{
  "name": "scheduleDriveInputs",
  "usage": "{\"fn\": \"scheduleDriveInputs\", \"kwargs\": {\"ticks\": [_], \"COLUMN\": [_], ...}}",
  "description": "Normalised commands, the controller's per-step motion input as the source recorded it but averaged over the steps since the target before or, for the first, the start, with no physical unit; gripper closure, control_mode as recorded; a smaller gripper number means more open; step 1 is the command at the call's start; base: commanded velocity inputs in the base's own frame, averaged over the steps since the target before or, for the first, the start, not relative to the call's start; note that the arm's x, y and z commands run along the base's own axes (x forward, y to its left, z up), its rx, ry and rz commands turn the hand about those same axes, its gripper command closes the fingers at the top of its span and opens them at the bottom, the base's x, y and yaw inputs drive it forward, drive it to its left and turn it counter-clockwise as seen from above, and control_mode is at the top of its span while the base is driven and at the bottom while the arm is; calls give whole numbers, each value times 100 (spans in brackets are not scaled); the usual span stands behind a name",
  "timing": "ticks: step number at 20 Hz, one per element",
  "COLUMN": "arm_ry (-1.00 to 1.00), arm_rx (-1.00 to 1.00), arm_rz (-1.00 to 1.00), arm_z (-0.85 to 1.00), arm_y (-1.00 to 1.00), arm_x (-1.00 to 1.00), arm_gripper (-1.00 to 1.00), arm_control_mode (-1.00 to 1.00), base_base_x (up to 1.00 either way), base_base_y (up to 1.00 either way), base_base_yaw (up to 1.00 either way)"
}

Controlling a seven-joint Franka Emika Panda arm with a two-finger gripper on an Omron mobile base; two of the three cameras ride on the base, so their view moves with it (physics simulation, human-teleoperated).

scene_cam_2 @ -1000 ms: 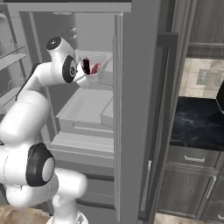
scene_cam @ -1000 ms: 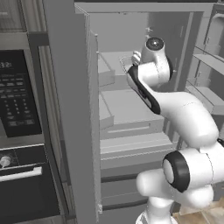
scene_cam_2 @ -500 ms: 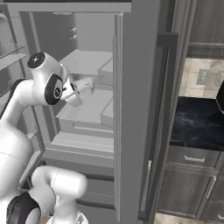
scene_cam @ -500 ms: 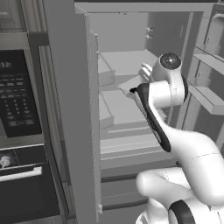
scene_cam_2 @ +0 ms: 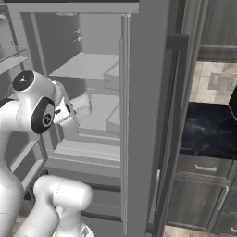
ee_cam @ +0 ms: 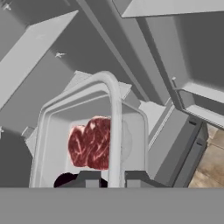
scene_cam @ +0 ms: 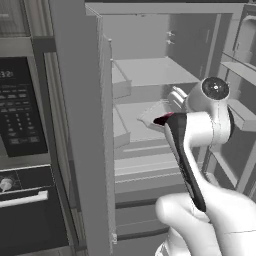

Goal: Place the tupperware containing the steak and eggplant meal in the microwave. Close the microwave door and press the start button to reheat the meal.

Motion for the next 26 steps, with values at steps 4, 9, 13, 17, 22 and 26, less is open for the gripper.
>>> {"fn": "scheduleDriveInputs", "kwargs": {"ticks": [4, 9, 13, 17, 22, 26], "arm_ry": [0, -3, 0, 0, 0, 0], "arm_rx": [0, 0, 0, 0, 0, 0], "arm_rz": [0, 0, 0, 0, 0, 0], "arm_z": [1, 7, 0, 0, 0, 0], "arm_y": [0, 0, 0, 0, 0, 0], "arm_x": [-19, -19, -4, 0, 0, 0], "arm_gripper": [100, 100, 100, 100, 100, 100], "arm_control_mode": [-100, -100, 100, 100, 100, 100], "base_base_x": [0, 0, 0, 0, 0, -22], "base_base_y": [0, 0, 0, 0, 0, 0], "base_base_yaw": [0, 0, 0, 0, 0, 0]}}
